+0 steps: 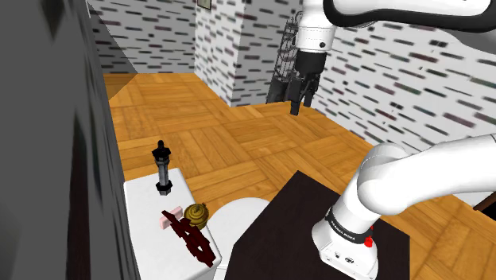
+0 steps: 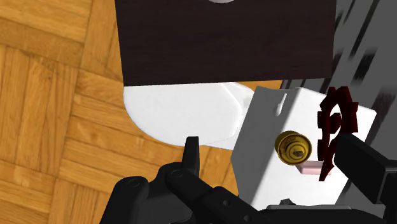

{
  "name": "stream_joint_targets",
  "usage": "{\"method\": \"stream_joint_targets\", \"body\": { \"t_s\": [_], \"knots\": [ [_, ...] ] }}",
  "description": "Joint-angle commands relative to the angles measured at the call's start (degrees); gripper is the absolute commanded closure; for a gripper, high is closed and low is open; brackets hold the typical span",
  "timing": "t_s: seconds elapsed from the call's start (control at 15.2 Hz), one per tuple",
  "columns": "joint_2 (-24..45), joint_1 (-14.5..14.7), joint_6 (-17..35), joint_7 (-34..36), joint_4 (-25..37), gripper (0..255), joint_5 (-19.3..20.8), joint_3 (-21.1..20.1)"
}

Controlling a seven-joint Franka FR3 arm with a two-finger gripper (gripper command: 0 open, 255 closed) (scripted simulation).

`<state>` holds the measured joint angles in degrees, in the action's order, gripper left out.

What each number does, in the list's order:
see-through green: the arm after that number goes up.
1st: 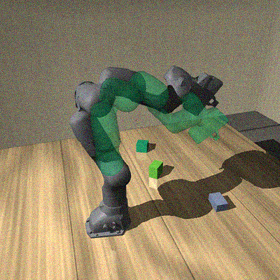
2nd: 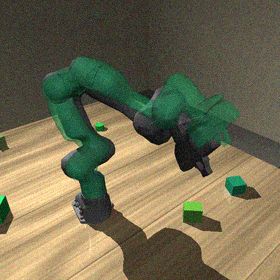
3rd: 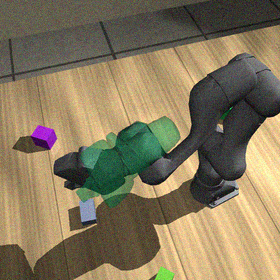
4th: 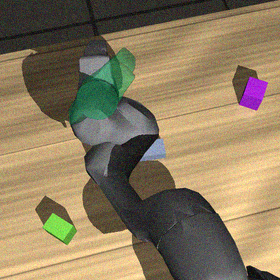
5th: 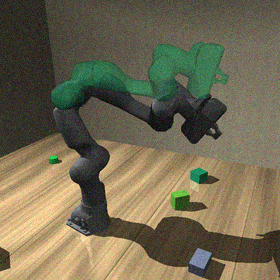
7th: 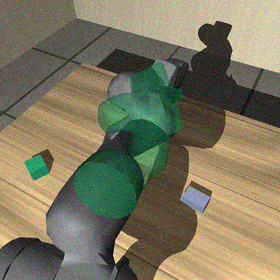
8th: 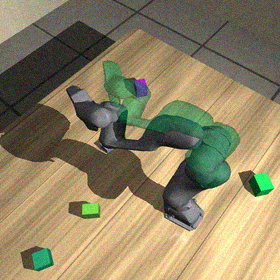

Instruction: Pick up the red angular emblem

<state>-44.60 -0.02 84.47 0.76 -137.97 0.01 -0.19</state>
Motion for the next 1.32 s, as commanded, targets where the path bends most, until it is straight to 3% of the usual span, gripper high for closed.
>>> {"method": "stream_joint_targets", "body": {
  "t_s": [0.0,0.59,1.25],
  "knots": [
    [0.0,0.0,0.0,0.0,0.0,0,0.0,0.0],
    [7.2,2.9,16.9,7.1,-8.8,0,-5.4,-6.7],
    [24.3,5.4,37.1,14.8,-10.7,0,-8.9,-14.4]
  ]
}}
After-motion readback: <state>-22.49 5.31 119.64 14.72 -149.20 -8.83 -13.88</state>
